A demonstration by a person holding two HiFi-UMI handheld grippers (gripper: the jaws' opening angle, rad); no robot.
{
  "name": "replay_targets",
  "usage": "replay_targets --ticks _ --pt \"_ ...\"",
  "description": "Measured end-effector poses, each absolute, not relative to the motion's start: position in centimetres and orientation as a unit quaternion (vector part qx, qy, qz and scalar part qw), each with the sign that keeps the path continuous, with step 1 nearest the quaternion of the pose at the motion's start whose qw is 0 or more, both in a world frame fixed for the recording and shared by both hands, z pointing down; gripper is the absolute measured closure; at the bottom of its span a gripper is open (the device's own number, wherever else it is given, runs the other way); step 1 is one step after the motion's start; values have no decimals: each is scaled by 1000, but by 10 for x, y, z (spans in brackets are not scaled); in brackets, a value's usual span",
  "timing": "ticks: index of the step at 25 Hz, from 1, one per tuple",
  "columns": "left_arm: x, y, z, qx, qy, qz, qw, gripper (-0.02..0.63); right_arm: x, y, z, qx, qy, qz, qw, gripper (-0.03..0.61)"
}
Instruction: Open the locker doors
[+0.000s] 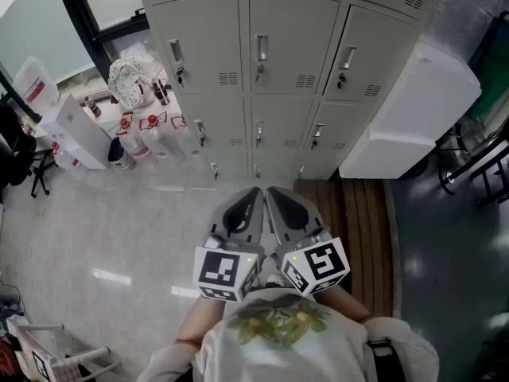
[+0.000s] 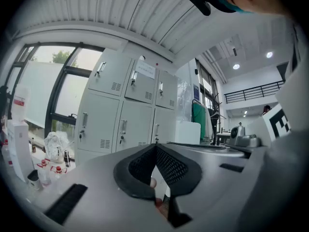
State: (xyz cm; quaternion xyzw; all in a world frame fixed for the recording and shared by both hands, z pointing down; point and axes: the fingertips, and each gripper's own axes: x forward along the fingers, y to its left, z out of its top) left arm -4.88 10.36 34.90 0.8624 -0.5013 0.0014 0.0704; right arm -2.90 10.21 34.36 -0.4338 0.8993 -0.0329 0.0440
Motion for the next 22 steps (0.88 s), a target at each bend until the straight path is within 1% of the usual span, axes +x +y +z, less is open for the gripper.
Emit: replay_targets --ticks 4,17,22 --pt "-41 96 348 861 -505 -6 63 584 -20 96 346 -433 899 -46 41 549" --pt "-9 74 357 854 -515 4 74 584 11 74 355 -423 905 -36 34 549" --pt "-7 65 366 843 -532 2 76 584 13 64 365 -405 913 -35 28 549"
